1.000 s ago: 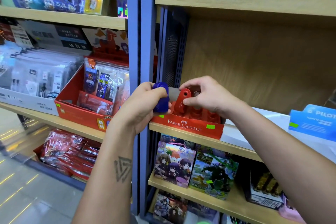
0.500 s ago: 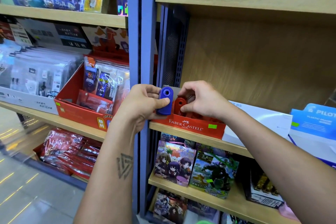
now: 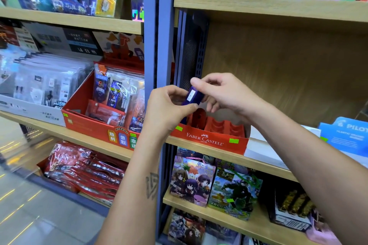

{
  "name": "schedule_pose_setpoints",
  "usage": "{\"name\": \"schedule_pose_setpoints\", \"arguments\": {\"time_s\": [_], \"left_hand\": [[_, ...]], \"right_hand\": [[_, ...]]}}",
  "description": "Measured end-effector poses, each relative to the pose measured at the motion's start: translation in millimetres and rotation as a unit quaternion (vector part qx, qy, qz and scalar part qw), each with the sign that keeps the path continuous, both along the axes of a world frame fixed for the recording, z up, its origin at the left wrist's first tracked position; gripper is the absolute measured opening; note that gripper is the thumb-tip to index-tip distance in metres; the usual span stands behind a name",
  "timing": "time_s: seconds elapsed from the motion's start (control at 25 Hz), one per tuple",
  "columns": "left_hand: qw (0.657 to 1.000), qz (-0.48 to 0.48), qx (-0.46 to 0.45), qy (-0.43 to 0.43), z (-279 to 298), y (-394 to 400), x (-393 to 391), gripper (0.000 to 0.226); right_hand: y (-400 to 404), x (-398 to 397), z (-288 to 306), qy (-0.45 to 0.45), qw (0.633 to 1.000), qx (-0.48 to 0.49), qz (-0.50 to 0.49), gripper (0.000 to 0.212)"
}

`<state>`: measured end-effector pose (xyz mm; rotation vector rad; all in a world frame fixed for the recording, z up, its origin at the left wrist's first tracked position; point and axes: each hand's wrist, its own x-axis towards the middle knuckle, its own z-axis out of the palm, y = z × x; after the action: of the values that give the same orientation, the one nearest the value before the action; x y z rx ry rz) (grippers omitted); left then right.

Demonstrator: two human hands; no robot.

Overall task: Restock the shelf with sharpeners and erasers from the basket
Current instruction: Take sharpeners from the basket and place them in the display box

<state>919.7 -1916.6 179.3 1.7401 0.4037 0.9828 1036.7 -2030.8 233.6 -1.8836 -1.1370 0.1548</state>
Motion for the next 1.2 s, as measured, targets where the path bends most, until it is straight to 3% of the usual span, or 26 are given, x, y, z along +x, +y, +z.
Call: {"name": "schedule_pose_setpoints", "arguments": {"time_s": [0.12,0.2,0.32,0.44,0.56,0.92,1.08,1.2], "left_hand": [[0.998,0.013,0.057,0.010,-4,-3,5,0.027],[0.997,0.008,0.072,0.030,-3,-1,6,0.038],[0.971,0.044,0.192,0.133,0,0,1,0.051],[0.945,0.043,0.250,0.208,-1,-3,-2,0.048],[0.933,0.034,0.258,0.251,-4,0,1,0.050],[0.922,0.053,0.276,0.269,-2,3,-3,0.052],[0.910,0.034,0.284,0.301,2,4,-7,0.054],[0.911,0.026,0.272,0.310,2,1,-7,0.057]], "right_hand": [[12,1,2,0.041,0.998,0.044,-0.023,0.020],[18,12,1,-0.018,0.997,0.048,-0.061,0.025],[24,22,-7,-0.141,0.984,-0.020,-0.108,0.039],[33,29,-20,-0.123,0.985,-0.043,-0.117,0.028],[40,34,-25,-0.150,0.982,-0.063,-0.100,0.025],[56,21,-23,-0.193,0.973,-0.107,-0.064,0.021],[52,21,-25,-0.143,0.978,-0.140,-0.051,0.022],[55,20,-24,-0.086,0.984,-0.143,-0.059,0.044]]}}
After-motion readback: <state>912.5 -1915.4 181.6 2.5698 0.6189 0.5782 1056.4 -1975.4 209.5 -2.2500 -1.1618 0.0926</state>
